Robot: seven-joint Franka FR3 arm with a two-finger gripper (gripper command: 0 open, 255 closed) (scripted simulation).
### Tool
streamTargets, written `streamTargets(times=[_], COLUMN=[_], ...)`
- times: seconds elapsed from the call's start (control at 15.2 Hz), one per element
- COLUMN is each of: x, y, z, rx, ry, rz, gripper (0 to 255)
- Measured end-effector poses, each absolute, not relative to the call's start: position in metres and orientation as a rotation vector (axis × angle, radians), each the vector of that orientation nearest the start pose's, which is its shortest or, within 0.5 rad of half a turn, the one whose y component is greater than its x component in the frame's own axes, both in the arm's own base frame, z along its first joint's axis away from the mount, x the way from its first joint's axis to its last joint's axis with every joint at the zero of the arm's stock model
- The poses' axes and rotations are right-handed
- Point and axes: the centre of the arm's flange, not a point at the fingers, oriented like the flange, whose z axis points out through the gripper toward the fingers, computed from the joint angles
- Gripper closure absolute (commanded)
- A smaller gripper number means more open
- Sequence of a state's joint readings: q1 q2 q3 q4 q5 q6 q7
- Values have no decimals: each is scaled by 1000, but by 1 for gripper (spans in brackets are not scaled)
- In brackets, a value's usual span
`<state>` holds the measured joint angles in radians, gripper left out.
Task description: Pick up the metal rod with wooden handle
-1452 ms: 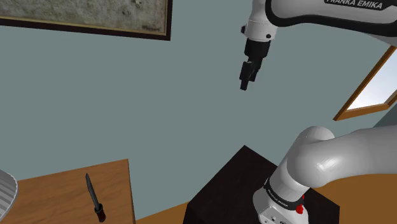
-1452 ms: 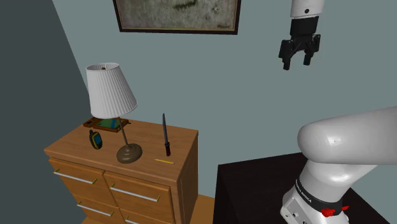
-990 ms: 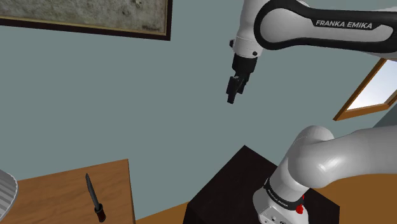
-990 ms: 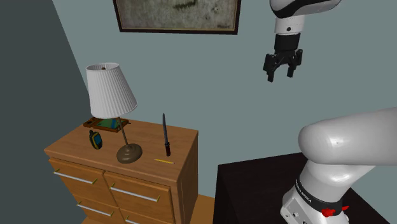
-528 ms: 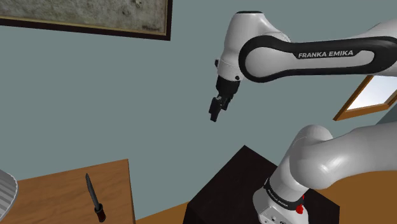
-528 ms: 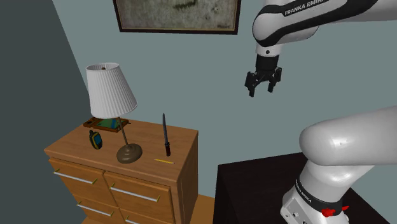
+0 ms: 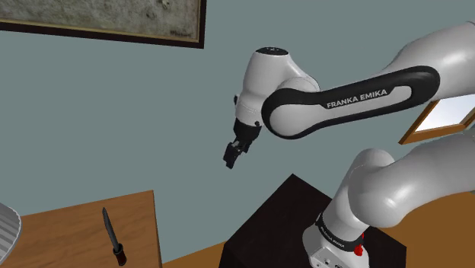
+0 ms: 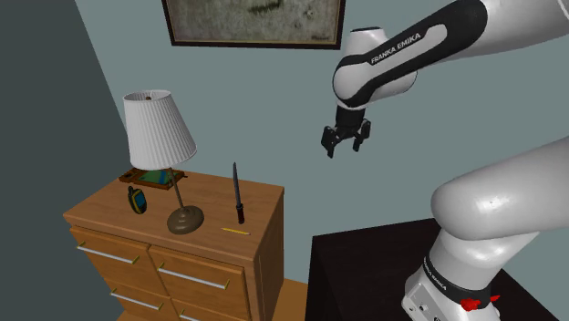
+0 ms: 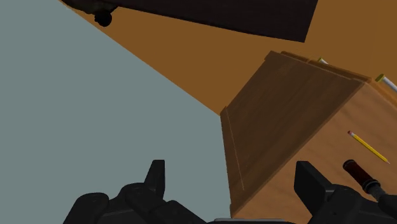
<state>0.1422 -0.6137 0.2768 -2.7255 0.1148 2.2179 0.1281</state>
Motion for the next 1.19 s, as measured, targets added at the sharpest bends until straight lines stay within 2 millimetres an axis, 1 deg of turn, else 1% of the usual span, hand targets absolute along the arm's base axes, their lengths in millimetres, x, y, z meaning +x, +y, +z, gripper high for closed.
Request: streamTargets(times=[0.07,0.2,0.33,0.53,0.59,0.79,0.99,1.06,1.19], x=[328,336,340,346,349,357,370,369,375], y=[151,169,187,212,226,251,278,288,306], z=[401,384,362,338,331,308,284,274,259], rx=[-3158,-3148,-3139,-3124,-3118,-3103,-3085,-3078,-3065], ry=[-296,-303,-311,-322,-328,-335,-341,-348,-355], rz=[-182,-209,-235,-277,-292,-332,-370,-381,-408], gripper=[0,0,0,0,0,0,0,0,0])
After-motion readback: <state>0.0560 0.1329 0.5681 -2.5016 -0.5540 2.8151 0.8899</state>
